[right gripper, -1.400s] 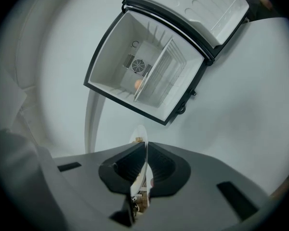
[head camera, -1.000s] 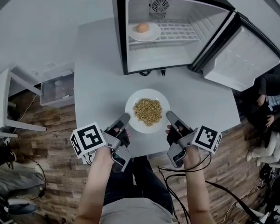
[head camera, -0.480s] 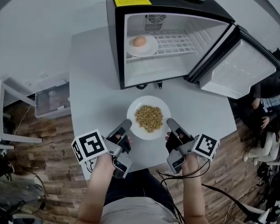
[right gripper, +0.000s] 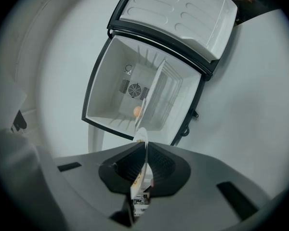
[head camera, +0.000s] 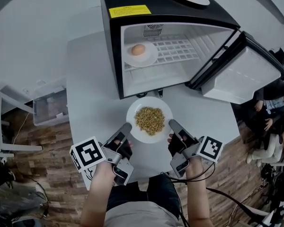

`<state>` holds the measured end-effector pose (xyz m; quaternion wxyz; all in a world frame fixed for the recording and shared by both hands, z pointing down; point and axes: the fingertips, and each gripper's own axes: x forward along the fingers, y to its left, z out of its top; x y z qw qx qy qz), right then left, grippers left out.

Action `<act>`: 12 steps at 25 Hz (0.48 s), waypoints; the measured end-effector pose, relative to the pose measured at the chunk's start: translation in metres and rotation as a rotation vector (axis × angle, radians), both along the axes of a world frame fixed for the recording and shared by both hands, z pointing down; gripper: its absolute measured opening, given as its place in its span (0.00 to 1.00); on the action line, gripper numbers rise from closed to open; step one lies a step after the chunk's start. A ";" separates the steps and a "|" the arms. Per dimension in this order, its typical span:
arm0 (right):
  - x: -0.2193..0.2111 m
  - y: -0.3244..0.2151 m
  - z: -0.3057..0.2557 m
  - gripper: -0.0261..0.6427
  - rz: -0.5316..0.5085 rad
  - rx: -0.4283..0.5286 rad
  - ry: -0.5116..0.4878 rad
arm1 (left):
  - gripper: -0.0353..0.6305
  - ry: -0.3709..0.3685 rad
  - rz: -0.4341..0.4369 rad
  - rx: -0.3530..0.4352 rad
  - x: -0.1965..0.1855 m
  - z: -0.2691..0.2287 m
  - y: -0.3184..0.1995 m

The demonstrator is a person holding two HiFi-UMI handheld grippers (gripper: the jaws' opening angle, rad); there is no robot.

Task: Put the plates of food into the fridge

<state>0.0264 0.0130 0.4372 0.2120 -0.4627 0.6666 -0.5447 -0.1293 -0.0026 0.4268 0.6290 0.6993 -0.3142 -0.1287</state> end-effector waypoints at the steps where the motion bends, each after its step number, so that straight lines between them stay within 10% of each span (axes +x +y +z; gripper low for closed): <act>1: 0.003 -0.003 -0.001 0.08 -0.008 0.003 -0.003 | 0.08 0.000 -0.009 0.000 0.003 -0.001 -0.002; 12: 0.082 -0.047 -0.010 0.08 -0.122 0.030 0.053 | 0.08 -0.030 -0.163 0.032 0.080 -0.002 -0.030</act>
